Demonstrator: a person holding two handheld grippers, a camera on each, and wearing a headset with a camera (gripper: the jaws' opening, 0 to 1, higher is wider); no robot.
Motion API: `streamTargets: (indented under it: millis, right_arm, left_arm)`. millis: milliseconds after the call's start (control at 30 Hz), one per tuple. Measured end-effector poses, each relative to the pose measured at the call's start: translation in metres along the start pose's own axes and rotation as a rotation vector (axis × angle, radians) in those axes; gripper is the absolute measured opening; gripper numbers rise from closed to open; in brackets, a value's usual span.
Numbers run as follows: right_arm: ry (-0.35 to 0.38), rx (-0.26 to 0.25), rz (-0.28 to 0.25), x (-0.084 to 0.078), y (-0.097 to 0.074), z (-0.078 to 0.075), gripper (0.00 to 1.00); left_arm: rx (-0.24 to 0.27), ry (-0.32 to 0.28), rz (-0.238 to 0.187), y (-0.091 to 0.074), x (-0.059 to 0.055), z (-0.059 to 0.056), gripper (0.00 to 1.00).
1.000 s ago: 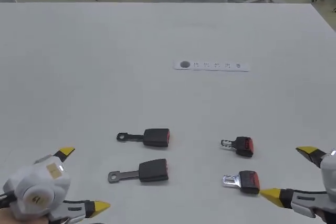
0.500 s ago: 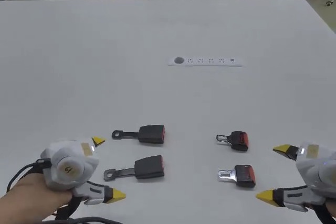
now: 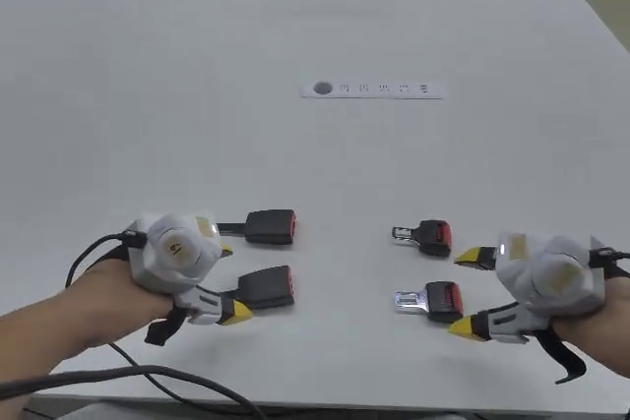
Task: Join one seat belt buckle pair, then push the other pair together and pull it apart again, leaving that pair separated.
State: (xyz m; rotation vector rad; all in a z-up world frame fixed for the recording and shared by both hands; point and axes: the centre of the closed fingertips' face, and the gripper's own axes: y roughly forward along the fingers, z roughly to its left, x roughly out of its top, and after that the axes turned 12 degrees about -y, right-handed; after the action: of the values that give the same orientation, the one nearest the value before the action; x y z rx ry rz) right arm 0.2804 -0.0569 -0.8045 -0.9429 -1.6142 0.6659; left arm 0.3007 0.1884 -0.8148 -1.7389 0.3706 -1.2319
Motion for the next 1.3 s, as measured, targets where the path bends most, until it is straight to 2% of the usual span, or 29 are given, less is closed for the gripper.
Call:
streamTargets:
  millis: [67,133,167,267,333,400,600,667,733,800,933,1100,1300]
  right_arm:
    - [-0.001,0.024,0.010,-0.003,0.004,-0.001,0.51]
    - [-0.021,0.080,0.027,-0.007,0.009,0.005,0.46]
    - [-0.029,0.069,0.036,-0.009,0.011,0.002,0.45]
    - [-0.023,0.087,0.045,-0.014,0.016,0.000,0.45]
    - [-0.007,0.105,0.057,-0.017,0.018,0.001,0.44]
    - [0.000,0.108,0.064,-0.021,0.020,-0.001,0.43]
    - [-0.030,0.187,0.089,-0.028,0.028,0.010,0.38]
    - [-0.044,0.194,0.093,-0.028,0.030,0.012,0.36]
    - [-0.034,0.189,0.084,-0.027,0.030,0.010,0.35]
    - [-0.039,0.192,0.088,-0.026,0.030,0.010,0.34]
    - [-0.036,0.194,0.084,-0.026,0.030,0.010,0.34]
    - [-0.045,0.204,0.092,-0.026,0.030,0.010,0.33]
    - [-0.048,0.203,0.092,-0.025,0.030,0.010,0.33]
  left_arm:
    - [-0.013,0.015,0.014,0.004,-0.001,-0.001,0.58]
    - [-0.018,0.021,0.022,0.008,0.000,-0.001,0.59]
    - [-0.026,0.021,0.031,0.010,0.000,-0.001,0.58]
    - [-0.036,0.041,0.040,0.015,0.001,0.000,0.55]
    - [-0.067,0.068,0.061,0.017,-0.002,-0.005,0.52]
    - [-0.070,0.092,0.080,0.019,-0.005,-0.004,0.50]
    - [-0.111,0.095,0.123,0.023,-0.011,-0.008,0.42]
    - [-0.117,0.110,0.136,0.024,-0.013,-0.010,0.39]
    - [-0.108,0.152,0.150,0.024,-0.014,-0.008,0.38]
    - [-0.116,0.150,0.146,0.023,-0.012,-0.008,0.35]
    - [-0.139,0.233,0.183,0.024,-0.012,-0.010,0.33]
    - [-0.163,0.299,0.230,0.026,-0.011,-0.012,0.33]
    - [-0.175,0.313,0.235,0.026,-0.012,-0.012,0.33]
